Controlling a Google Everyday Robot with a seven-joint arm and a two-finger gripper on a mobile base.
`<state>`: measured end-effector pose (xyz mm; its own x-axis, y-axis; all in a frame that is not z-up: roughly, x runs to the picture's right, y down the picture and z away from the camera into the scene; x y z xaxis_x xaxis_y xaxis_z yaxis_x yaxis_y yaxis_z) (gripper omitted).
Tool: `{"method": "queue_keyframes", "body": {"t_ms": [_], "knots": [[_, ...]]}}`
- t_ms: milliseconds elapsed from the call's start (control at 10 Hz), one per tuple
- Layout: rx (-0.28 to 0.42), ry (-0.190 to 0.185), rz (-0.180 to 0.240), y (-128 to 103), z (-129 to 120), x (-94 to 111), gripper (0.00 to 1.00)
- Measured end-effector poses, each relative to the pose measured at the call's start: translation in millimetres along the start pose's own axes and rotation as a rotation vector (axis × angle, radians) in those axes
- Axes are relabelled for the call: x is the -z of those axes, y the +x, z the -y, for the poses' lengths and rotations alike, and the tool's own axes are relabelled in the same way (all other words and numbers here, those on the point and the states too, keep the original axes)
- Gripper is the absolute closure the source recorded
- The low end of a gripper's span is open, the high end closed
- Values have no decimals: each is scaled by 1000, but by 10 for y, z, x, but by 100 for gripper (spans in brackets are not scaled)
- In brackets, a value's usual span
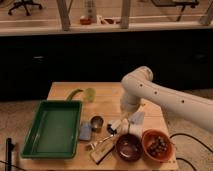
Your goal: Place brush in purple bowl
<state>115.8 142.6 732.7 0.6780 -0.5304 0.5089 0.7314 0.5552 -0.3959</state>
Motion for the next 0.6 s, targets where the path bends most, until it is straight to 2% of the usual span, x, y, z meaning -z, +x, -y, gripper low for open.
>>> {"method": "queue_keyframes", "body": {"t_ms": [600], "knots": [[16,-52,16,-228,-285,-104,98]]}}
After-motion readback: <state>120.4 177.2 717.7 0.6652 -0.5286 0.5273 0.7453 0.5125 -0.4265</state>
